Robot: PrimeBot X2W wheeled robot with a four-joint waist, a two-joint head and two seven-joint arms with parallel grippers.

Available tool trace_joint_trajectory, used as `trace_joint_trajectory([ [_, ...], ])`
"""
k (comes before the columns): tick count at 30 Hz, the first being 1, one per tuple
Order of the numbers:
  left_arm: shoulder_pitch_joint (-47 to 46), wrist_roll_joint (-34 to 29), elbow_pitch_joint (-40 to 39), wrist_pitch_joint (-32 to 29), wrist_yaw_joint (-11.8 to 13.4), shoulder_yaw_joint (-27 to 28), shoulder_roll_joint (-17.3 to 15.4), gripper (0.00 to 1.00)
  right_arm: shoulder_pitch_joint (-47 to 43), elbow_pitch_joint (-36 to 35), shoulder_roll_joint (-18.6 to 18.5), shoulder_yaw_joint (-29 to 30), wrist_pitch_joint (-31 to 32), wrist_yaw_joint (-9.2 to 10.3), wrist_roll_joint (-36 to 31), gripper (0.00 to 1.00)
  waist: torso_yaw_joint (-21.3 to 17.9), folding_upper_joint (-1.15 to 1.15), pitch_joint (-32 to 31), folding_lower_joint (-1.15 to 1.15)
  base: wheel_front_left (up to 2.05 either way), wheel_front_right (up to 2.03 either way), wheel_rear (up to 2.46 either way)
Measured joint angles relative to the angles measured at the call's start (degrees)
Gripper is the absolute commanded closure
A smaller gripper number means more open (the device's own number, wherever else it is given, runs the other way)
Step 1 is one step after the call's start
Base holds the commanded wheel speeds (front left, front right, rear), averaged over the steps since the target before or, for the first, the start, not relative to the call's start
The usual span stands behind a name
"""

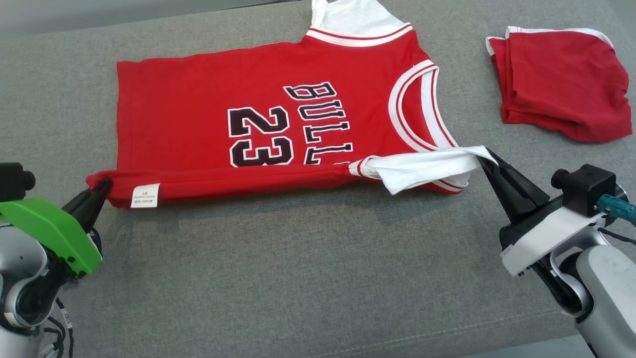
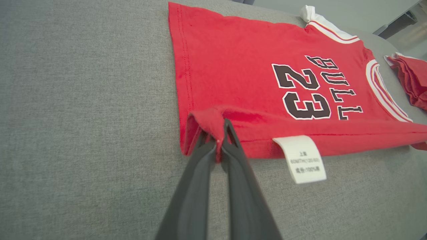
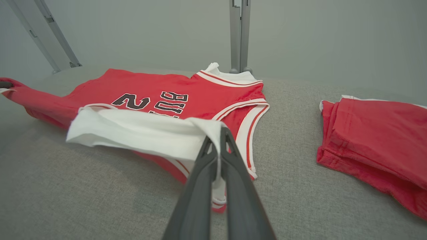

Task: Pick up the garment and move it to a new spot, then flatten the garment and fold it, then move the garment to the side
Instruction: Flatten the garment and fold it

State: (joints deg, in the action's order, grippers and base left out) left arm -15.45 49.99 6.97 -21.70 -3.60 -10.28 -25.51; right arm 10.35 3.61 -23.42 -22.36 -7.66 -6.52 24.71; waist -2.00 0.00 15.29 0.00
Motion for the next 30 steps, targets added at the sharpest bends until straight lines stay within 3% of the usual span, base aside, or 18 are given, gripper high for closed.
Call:
trace_joint_trajectory([
  [10, -2.5, 5.6, -2.5, -7.3, 3.7, 1.3, -0.3, 1.0, 4.4, -0.5, -0.9, -0.5, 3.0, -0.03, 0.5, 1.0, -1.9, 0.0, 2.5, 0.0, 0.0, 0.0, 0.0],
  [17, -3.9, 5.8, -2.5, -10.8, 6.6, 1.4, -0.6, 1.0, 8.7, 1.0, -1.2, -1.7, 5.2, -0.3, 0.6, 1.0, -2.6, 0.0, 3.7, 0.0, 0.0, 0.0, 0.0],
  [30, -7.3, 5.9, -2.2, -13.6, 8.8, 2.0, -0.1, 1.0, 15.4, 5.4, -1.3, -5.6, 9.1, -0.53, -0.2, 1.0, -2.4, 0.0, 5.9, 0.0, 0.0, 0.0, 0.0],
])
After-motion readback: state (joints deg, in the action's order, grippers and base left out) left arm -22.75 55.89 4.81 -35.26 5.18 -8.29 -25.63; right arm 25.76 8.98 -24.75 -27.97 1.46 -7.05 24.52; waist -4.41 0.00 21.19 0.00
